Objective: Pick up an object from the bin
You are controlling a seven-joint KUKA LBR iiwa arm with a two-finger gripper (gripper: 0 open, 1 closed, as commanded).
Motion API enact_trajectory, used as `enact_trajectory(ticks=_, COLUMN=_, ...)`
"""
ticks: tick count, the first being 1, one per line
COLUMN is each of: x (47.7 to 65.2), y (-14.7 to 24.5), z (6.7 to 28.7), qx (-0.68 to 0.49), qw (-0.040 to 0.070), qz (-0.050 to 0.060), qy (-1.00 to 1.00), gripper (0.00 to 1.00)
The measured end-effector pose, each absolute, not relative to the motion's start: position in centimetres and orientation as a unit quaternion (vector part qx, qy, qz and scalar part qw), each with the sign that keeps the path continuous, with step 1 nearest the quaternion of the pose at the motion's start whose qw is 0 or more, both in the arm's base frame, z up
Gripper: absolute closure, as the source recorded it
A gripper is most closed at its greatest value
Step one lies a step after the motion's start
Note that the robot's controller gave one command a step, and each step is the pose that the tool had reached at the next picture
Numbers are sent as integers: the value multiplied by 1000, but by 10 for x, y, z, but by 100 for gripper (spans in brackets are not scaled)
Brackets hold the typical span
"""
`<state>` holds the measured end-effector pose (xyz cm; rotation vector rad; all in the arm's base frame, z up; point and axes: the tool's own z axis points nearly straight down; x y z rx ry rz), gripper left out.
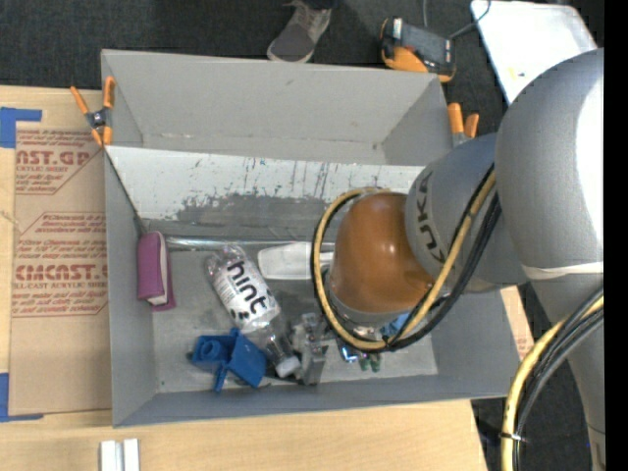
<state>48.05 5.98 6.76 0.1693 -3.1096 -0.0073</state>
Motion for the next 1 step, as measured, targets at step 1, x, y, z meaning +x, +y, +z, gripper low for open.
enact_trajectory(ticks=1, x=479, y=71, z=68, qx=54, qw=16, qz=-2, qy=-998, gripper=100)
